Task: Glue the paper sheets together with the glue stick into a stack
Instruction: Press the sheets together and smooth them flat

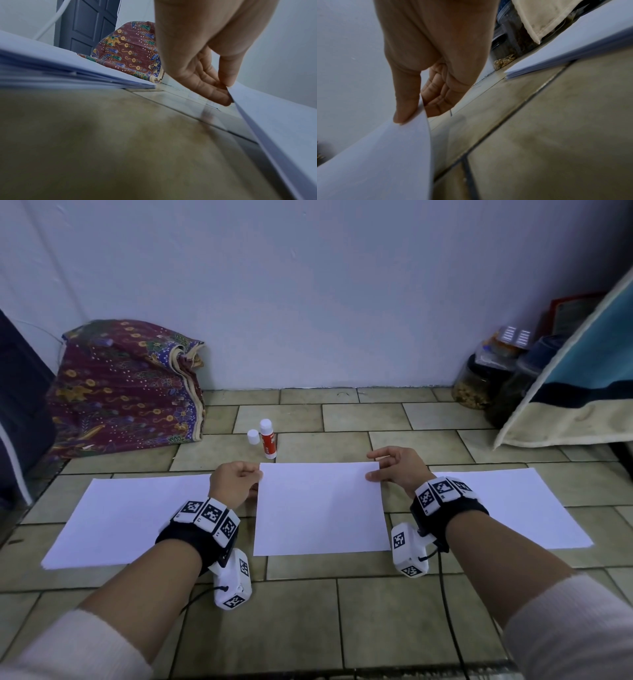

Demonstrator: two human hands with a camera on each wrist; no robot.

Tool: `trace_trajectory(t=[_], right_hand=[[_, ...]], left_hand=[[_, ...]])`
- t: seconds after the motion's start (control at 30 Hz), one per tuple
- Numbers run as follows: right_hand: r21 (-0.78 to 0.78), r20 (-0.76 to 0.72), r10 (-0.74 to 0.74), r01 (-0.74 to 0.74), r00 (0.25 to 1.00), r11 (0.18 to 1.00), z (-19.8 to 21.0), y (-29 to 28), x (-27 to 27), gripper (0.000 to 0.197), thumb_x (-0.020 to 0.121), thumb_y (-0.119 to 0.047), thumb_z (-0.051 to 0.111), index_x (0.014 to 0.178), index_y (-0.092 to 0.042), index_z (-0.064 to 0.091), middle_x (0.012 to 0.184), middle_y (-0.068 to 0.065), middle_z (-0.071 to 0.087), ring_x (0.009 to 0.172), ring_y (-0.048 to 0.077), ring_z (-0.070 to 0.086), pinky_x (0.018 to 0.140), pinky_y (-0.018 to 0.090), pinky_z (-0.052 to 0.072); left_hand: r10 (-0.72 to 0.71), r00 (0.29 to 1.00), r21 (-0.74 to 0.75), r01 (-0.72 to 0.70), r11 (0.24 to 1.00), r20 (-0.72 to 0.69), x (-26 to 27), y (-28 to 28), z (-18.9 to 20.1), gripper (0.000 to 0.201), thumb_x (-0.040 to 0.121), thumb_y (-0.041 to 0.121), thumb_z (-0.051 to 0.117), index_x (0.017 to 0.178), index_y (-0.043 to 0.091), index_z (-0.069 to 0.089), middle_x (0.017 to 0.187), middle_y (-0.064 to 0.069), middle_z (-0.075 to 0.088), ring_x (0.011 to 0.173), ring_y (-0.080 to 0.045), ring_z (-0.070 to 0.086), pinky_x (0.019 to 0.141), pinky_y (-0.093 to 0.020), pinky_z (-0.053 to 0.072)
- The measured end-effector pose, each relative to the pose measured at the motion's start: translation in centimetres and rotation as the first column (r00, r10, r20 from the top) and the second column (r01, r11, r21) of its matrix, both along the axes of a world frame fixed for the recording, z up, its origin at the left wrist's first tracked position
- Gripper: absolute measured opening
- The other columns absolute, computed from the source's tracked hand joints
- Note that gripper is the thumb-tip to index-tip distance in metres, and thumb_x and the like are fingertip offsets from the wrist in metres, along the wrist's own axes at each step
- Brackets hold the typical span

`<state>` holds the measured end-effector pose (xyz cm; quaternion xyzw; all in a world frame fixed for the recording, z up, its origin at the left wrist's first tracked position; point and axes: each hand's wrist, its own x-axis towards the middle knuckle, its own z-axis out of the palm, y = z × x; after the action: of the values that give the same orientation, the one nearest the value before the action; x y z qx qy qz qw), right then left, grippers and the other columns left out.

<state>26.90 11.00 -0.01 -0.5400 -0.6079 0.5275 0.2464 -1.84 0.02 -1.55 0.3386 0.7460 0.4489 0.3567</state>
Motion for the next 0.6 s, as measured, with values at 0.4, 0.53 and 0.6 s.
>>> trace_trajectory(t=[0.4, 0.53, 0.6], right_hand=[[-0.005, -0.063, -0.081, 0.081, 0.995, 0.997, -0.25, -0.07, 0.22, 0.025, 0.074, 0.004, 0.076, 0.088, -0.014, 0.067, 0.084, 0.014, 0.066, 0.084, 0.027, 0.065, 0.093, 0.042, 0.053], [-0.008, -0.080, -0.095, 0.094, 0.992, 0.995, -0.29, -0.08, 0.14, 0.025, 0.073, 0.004, 0.077, 0.086, -0.014, 0.067, 0.078, 0.010, 0.065, 0.077, 0.024, 0.064, 0.089, 0.037, 0.054], [-0.003, -0.079, -0.101, 0.101, 0.992, 0.995, -0.41, 0.01, 0.10, 0.024, 0.073, 0.003, 0.077, 0.085, -0.015, 0.067, 0.076, 0.008, 0.065, 0.076, 0.023, 0.063, 0.086, 0.034, 0.054]], left_hand=[[-0.008, 1.000, -0.007, 0.008, 1.000, 0.010, -0.13, 0.03, -0.10, 0.017, 0.088, 0.000, 0.064, 0.105, -0.002, 0.067, 0.101, -0.017, 0.070, 0.087, -0.030, 0.067, 0.087, -0.041, 0.055], [-0.015, 1.000, -0.011, 0.015, 1.000, 0.020, 0.02, -0.05, 0.07, 0.020, 0.088, -0.001, 0.063, 0.108, -0.004, 0.066, 0.100, -0.017, 0.069, 0.082, -0.027, 0.066, 0.072, -0.030, 0.057], [-0.016, 0.999, -0.015, 0.017, 1.000, 0.029, 0.10, -0.07, 0.12, 0.021, 0.088, -0.002, 0.063, 0.109, -0.004, 0.065, 0.099, -0.015, 0.068, 0.081, -0.027, 0.065, 0.061, -0.020, 0.057]])
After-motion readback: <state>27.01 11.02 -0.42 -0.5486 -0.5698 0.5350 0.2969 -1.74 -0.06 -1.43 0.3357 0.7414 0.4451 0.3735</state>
